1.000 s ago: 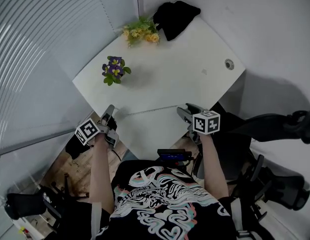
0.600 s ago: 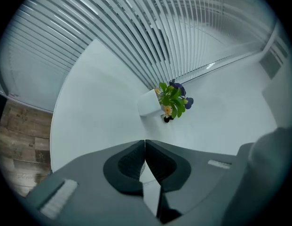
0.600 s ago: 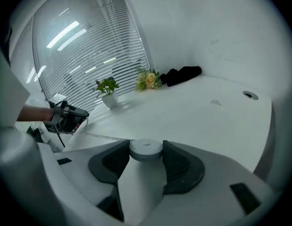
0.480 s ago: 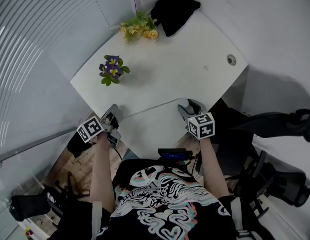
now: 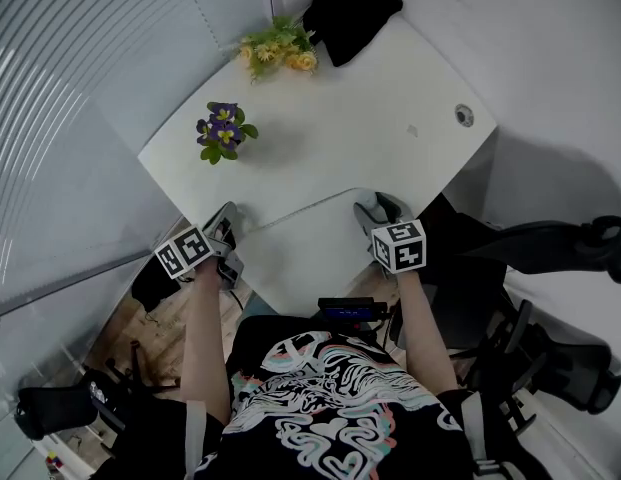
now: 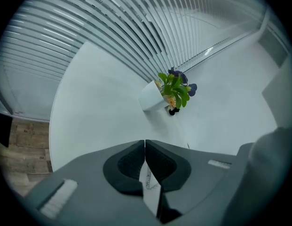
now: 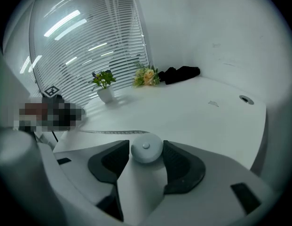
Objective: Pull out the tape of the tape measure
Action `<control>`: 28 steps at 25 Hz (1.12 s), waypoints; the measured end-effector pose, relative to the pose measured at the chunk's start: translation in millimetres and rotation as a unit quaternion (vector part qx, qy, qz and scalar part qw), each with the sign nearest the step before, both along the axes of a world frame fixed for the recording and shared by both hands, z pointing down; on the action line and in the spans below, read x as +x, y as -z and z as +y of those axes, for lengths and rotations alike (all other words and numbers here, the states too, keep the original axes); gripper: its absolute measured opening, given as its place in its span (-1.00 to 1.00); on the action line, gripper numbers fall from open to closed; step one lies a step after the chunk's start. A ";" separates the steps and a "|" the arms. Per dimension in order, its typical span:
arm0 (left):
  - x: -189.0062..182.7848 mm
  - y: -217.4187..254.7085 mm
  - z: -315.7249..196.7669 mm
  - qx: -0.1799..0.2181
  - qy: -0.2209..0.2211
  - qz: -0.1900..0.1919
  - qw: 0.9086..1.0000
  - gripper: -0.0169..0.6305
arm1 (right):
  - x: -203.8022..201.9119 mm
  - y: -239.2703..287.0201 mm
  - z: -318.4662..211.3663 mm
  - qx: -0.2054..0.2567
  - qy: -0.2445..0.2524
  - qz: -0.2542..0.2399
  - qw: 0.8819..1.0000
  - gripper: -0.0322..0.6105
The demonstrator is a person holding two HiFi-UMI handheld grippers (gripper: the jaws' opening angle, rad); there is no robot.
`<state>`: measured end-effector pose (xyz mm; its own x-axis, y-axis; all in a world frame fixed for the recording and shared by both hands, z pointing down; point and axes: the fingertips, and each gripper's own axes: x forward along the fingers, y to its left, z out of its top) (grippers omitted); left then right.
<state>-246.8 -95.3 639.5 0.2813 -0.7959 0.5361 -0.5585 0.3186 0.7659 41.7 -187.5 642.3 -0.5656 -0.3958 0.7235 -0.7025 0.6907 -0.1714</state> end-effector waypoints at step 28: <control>13.0 19.2 5.4 0.025 -0.021 -0.188 0.982 -0.37 | -15.6 103.2 -12.6 0.075 -0.040 -0.137 0.987 -0.29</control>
